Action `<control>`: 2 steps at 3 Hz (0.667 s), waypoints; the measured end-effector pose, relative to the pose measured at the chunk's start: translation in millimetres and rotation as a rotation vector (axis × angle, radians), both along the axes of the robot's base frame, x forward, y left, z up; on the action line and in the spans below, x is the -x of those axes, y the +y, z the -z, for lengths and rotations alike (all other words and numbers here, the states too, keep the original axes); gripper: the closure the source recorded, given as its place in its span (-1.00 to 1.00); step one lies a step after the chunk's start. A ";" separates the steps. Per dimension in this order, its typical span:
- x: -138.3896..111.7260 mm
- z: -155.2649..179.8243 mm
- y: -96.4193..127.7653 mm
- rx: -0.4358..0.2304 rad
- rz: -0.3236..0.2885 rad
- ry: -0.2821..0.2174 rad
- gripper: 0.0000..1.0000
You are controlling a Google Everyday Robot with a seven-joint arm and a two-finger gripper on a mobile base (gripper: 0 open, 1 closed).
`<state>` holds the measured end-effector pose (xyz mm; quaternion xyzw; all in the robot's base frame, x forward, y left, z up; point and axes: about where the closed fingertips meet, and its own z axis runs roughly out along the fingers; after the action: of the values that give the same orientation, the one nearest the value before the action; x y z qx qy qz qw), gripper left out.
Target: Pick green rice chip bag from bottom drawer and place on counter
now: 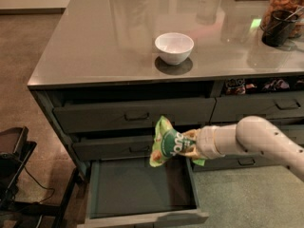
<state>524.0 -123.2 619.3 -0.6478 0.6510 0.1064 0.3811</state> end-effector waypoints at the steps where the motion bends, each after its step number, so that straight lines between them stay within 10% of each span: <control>1: -1.4 -26.4 3.3 0.025 -0.006 -0.042 1.00; 2: -1.3 -25.3 3.2 0.024 -0.006 -0.040 1.00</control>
Offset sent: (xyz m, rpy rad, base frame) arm 0.0015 0.0035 0.0292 -0.0257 -0.0461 0.0058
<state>525.3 -120.0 644.6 -0.6561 0.6427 0.0867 0.3860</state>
